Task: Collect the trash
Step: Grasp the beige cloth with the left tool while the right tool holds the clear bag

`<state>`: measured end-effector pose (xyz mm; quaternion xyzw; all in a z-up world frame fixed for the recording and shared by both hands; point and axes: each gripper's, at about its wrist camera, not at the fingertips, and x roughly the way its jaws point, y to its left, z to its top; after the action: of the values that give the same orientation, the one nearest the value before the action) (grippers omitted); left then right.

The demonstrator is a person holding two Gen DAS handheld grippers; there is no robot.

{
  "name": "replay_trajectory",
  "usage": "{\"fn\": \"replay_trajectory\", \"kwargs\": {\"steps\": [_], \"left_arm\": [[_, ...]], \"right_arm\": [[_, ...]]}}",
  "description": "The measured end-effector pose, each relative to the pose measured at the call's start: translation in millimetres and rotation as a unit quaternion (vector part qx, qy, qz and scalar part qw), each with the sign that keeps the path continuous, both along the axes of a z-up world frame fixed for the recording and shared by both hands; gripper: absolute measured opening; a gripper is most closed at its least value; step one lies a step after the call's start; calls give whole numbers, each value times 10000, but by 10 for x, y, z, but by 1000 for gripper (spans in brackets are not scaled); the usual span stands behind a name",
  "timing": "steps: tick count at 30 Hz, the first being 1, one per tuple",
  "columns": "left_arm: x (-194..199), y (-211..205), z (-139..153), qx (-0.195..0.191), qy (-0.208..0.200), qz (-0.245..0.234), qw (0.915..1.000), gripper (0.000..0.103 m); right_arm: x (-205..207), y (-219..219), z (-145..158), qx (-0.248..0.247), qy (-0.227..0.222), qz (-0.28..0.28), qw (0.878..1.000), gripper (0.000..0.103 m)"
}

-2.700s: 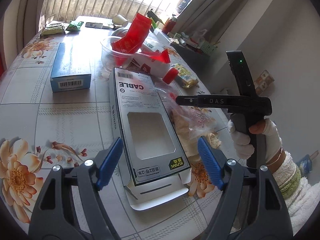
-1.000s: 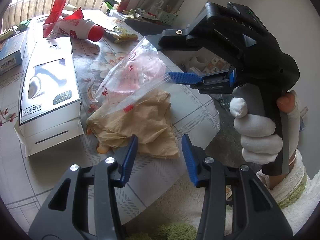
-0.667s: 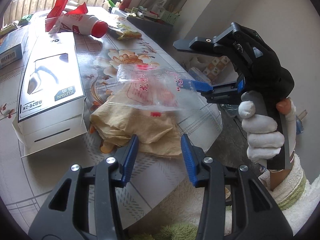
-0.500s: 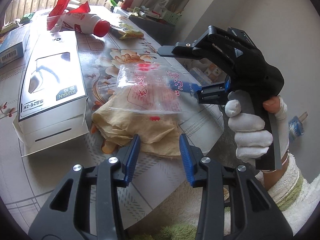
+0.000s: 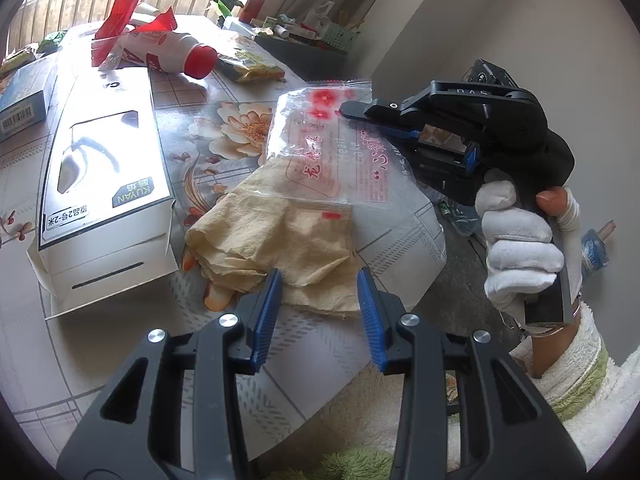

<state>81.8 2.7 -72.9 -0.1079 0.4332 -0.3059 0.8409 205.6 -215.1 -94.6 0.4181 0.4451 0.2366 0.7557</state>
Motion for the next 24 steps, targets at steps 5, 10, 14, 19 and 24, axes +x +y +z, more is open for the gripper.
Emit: {"fn": "replay_trajectory", "kwargs": {"steps": [5, 10, 14, 19, 24], "left_arm": [[-8, 3, 123, 14, -303, 61, 9995, 49], [33, -152, 188, 453, -592, -38, 9972, 57], [87, -224, 157, 541, -533, -103, 9971, 59], [88, -260, 179, 475, -600, -154, 9969, 59], [89, -342, 257, 384, -794, -292, 9957, 63]], "right_arm": [[-137, -374, -40, 46, 124, -239, 9996, 6], [-315, -612, -294, 208, 432, -463, 9978, 6], [-436, -810, -392, 685, 442, -664, 9945, 6], [-500, -940, -383, 1272, 309, -697, 9889, 6], [-482, -914, -440, 1412, 374, -557, 9877, 6]]}}
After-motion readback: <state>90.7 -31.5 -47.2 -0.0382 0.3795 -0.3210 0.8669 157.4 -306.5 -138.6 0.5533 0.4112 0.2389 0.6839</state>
